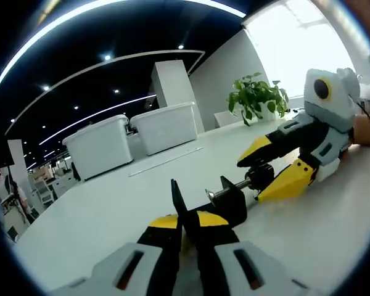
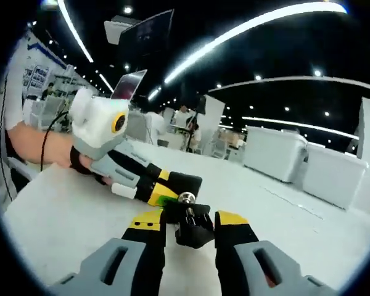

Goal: Clamp the fixed fixture on the desktop, loosen the retaining clip, secure it to the edge of the desk, and tighten the retaining clip.

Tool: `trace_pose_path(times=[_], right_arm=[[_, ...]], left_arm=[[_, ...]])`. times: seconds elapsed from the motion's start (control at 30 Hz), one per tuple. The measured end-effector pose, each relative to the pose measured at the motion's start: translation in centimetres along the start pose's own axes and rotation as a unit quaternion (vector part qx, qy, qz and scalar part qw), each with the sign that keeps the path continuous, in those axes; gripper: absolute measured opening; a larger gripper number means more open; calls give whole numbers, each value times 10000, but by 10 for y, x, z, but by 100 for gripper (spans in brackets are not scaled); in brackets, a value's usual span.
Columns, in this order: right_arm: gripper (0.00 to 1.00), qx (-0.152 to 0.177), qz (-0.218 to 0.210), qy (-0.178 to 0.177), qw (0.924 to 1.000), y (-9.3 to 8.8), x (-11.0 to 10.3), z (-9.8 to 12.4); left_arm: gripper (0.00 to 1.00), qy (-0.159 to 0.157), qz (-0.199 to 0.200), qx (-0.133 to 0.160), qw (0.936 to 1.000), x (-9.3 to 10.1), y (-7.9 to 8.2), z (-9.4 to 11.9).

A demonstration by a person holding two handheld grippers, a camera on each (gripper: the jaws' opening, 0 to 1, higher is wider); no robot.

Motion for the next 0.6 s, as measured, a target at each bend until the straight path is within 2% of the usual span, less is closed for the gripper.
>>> trace_pose_path(times=[0.07, 0.17, 0.23, 0.33, 0.47, 0.6], right_arm=[[28, 17, -705, 104, 9975, 2, 8, 1], [25, 118, -1255, 189, 9918, 4, 16, 5], [24, 67, -1454, 236, 9891, 2, 18, 7], [24, -50, -1510, 245, 9882, -2, 19, 6], [21, 3, -1625, 364, 9860, 0, 16, 5], [18, 70, -1737, 303, 9843, -2, 19, 4]], left_arm=[[8, 0, -2, 0, 10000, 0, 0, 0], [8, 0, -3, 1, 10000, 0, 0, 0], [8, 0, 0, -1, 10000, 0, 0, 0], [8, -1, 2, -2, 10000, 0, 0, 0], [8, -2, 4, -4, 10000, -1, 0, -2], [8, 5, 1, -3, 10000, -2, 0, -3]])
Point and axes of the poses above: the point that each gripper's makers call its tool centre point, and the gripper's own axes: z roughly backward along the fingers, x roughly to its right, y roughly out of its top, the point moved 8 cm from there along z, roughly backward along the fingers, and after that the axes turned 1 degree about -z, right-handed, at the moved point
